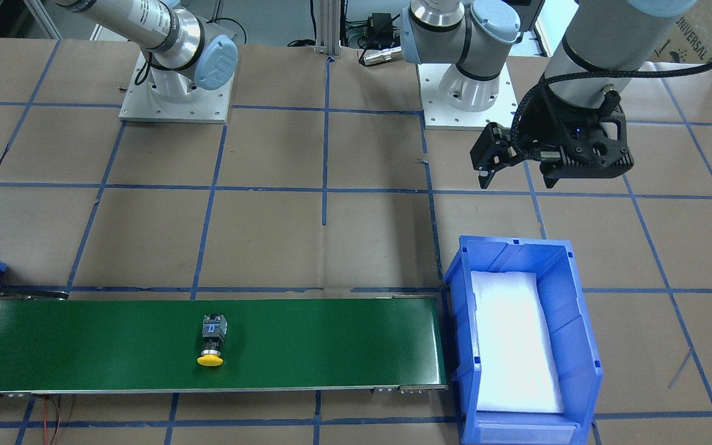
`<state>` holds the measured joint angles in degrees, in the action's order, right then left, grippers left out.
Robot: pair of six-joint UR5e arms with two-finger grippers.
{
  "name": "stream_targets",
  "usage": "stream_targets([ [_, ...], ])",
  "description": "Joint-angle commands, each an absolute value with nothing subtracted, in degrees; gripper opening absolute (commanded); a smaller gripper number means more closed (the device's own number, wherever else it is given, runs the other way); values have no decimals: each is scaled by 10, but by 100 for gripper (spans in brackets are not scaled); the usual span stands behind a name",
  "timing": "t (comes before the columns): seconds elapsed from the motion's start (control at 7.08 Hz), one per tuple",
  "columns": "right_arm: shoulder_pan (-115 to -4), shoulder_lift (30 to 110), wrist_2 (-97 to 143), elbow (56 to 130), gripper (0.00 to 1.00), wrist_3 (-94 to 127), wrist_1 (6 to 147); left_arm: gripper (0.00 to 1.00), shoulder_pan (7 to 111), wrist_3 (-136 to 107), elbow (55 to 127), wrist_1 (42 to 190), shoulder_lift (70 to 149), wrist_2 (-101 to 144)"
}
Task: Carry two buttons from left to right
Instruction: 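Carry the red button with the right gripper into the far blue bin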
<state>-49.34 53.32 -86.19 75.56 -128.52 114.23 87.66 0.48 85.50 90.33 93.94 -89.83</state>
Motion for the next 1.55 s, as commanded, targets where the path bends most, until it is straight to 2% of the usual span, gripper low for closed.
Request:
stream_targets([
  [0.0,-488,518,-871,766,28,-1289,1163,100,878,5,860,902,937,-900],
  [0.14,-488,518,-877,768,71,-1289,1163,100,880,6,864,896,934,-901],
  [0.28,-488,519,-877,766,100,-1288,1163,100,875,9,866,895,930,-897],
  [0.57,-488,544,-871,764,100,-1268,1158,100,875,7,868,875,931,-896],
  [0.71,-490,590,-870,766,100,-1220,1138,100,875,7,870,863,931,-902],
  [0.99,-534,658,-871,771,100,-992,1093,100,877,4,878,847,931,-903],
  [1.41,-647,681,-878,795,100,-757,1058,100,872,11,876,841,931,-901],
])
